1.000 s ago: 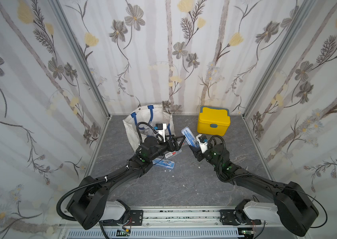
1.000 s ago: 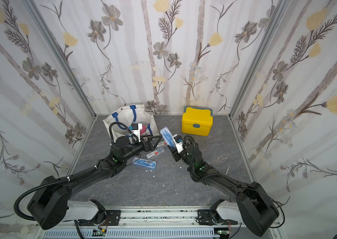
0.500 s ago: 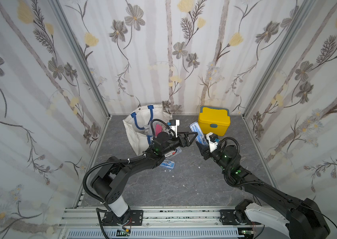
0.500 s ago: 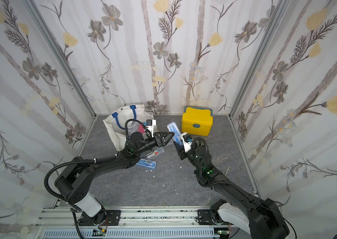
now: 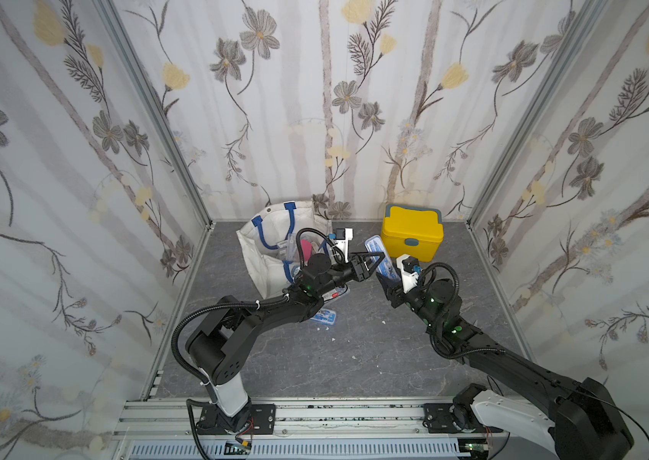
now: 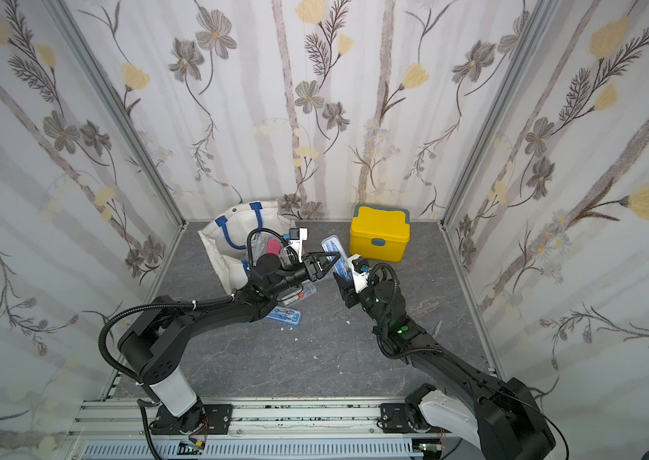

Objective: Put the compass set into the canvas bag
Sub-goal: Pick up the compass set at the center of the board.

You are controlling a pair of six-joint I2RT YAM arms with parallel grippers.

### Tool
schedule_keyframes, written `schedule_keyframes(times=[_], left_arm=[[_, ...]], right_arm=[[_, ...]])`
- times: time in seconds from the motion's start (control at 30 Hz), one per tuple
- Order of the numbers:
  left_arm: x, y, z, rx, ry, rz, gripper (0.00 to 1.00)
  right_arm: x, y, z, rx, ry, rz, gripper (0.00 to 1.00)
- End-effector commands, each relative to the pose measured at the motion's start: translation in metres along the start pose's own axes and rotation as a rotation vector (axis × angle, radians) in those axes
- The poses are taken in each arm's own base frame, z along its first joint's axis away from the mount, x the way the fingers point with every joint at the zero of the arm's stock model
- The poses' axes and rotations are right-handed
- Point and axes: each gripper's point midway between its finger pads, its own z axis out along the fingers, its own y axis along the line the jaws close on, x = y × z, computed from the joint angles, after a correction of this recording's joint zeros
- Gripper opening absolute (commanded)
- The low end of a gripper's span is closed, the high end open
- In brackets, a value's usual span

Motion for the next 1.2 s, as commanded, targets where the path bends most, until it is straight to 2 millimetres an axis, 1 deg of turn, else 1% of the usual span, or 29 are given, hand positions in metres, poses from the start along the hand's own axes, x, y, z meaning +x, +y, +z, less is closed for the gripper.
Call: schedule_keyframes(times=[0.0,0.07,0.2,0.33,0.37,0.57,0.7,0.73,0.77,0.83,0.87,0.9,0.97,1.17], left_arm=[[-0.008,-0.007,0.002,0.03,-0.033,0.004,0.41],[-0.008,-0.007,0.003,0.028,-0.033,0.005,0.35],[-0.009,-0.005,0.003,0.02,-0.039,0.006,0.28],[-0.008,-0.004,0.004,0.022,-0.035,0.007,0.14],[-0.007,-0.004,0.004,0.023,-0.034,0.006,0.12],[-0.007,-0.005,0.004,0.027,-0.033,0.008,0.11],[-0.007,-0.005,0.004,0.028,-0.036,0.011,0.1],[-0.007,-0.005,0.004,0.026,-0.038,0.01,0.1],[-0.007,-0.005,0.004,0.026,-0.037,0.011,0.1],[-0.009,-0.003,0.003,0.024,-0.041,0.009,0.09],[-0.011,-0.003,0.002,0.024,-0.044,0.01,0.08],[-0.013,-0.003,0.001,0.025,-0.047,0.01,0.08],[-0.02,-0.001,-0.002,0.022,-0.059,0.015,0.08],[-0.049,0.001,-0.013,-0.015,-0.096,0.06,0.08]], right_arm=[[-0.014,0.002,0.001,-0.013,-0.048,0.016,0.42],[-0.013,0.003,0.002,-0.017,-0.045,0.017,0.42],[-0.012,0.004,0.004,-0.024,-0.042,0.023,0.42],[-0.01,0.005,0.006,-0.031,-0.037,0.028,0.42],[-0.011,0.005,0.006,-0.033,-0.04,0.029,0.42],[-0.01,0.006,0.008,-0.038,-0.038,0.034,0.42],[-0.01,0.006,0.008,-0.04,-0.04,0.033,0.44],[-0.01,0.006,0.008,-0.039,-0.04,0.034,0.46],[-0.01,0.006,0.008,-0.039,-0.039,0.033,0.5],[-0.008,0.005,0.008,-0.034,-0.032,0.034,0.63],[-0.008,0.004,0.007,-0.027,-0.03,0.033,0.76],[-0.007,0.003,0.006,-0.018,-0.029,0.033,1.0],[-0.005,-0.003,0.001,0.014,-0.032,0.036,0.99],[-0.012,-0.016,-0.019,0.082,-0.087,0.053,0.99]])
